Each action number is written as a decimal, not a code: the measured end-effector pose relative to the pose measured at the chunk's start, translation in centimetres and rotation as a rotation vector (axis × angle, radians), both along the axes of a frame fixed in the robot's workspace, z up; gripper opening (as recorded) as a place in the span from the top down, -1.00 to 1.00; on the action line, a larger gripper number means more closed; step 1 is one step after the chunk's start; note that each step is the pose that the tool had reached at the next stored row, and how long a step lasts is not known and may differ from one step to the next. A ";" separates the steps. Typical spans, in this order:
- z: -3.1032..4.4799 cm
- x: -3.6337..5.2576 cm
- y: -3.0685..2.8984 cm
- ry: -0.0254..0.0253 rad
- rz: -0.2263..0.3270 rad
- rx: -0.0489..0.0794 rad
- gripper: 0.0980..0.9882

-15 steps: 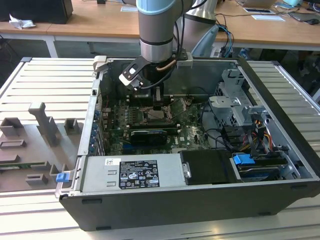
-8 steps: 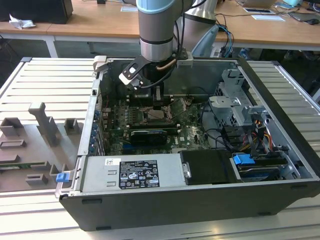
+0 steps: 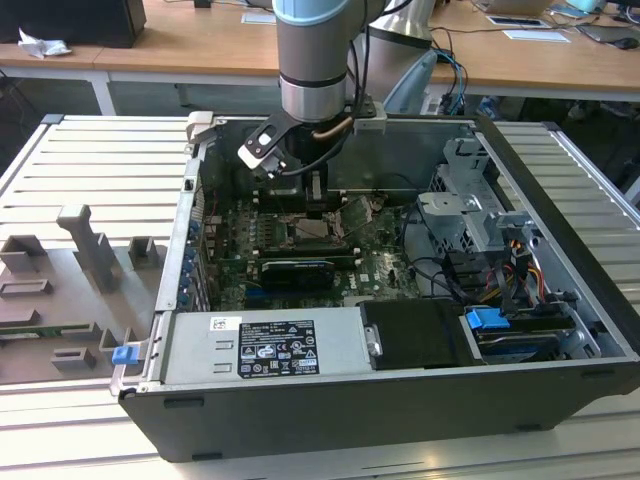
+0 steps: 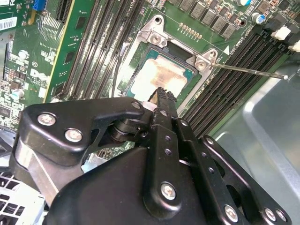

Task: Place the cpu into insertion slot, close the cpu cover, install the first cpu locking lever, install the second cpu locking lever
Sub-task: 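Close the cpu cover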

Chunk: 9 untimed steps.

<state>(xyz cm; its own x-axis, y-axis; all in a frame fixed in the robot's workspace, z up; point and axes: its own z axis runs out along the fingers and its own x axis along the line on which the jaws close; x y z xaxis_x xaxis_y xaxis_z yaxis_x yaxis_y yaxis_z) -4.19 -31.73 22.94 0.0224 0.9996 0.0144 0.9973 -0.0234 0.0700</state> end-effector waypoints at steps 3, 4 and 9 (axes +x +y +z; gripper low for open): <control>0.24 0.00 0.00 0.0001 0.000 0.000 0.98; 0.35 0.00 0.00 -0.0001 0.000 0.000 0.98; 1.38 0.00 0.00 0.0000 0.000 -0.001 0.98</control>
<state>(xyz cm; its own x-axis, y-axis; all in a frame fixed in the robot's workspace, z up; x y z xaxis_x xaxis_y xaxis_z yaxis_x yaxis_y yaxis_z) -4.19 -31.73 24.33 0.0228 0.9997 0.0131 0.9973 -0.0237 0.0700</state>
